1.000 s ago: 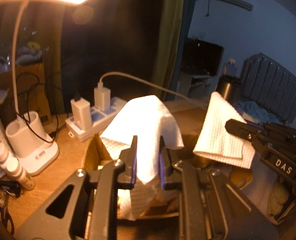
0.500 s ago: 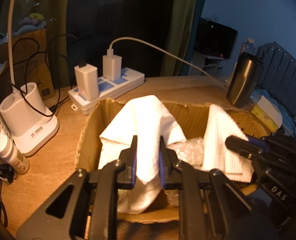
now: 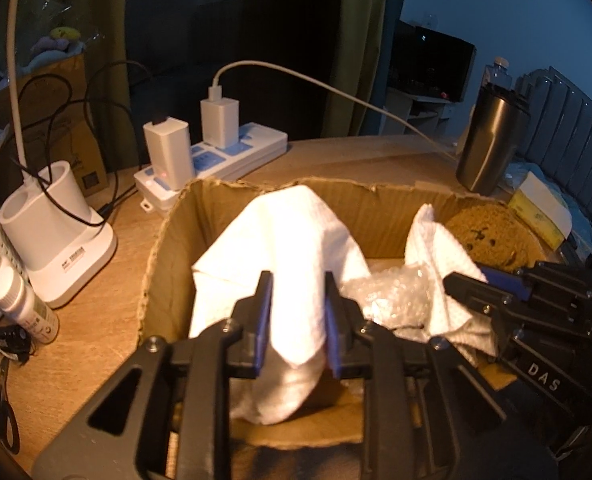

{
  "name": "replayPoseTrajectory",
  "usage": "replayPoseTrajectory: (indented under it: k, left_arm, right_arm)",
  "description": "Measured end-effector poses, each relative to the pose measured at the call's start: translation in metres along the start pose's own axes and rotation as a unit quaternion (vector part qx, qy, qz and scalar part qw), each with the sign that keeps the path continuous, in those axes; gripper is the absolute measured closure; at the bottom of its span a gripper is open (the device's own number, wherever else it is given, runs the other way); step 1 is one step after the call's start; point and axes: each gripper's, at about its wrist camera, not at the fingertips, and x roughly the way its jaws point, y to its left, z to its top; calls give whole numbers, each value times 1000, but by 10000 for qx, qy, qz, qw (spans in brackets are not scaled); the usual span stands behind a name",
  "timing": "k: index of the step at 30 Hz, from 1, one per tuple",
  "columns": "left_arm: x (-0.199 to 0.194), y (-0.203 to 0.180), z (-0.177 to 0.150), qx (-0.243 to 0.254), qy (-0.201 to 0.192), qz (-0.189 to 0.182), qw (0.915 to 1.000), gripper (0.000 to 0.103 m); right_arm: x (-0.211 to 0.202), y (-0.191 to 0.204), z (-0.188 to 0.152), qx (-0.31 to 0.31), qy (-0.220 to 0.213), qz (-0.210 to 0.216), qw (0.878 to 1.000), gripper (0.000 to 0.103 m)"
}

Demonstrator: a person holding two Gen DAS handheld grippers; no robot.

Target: Organize soft objects

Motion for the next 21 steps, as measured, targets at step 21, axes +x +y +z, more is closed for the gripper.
replayPoseTrajectory:
  k: [21]
  left_arm:
    - [-67, -6, -6, 84, -579, -148, 9982, 37]
  right_arm:
    - [-42, 7, -5, 243, -163, -355, 9989, 53]
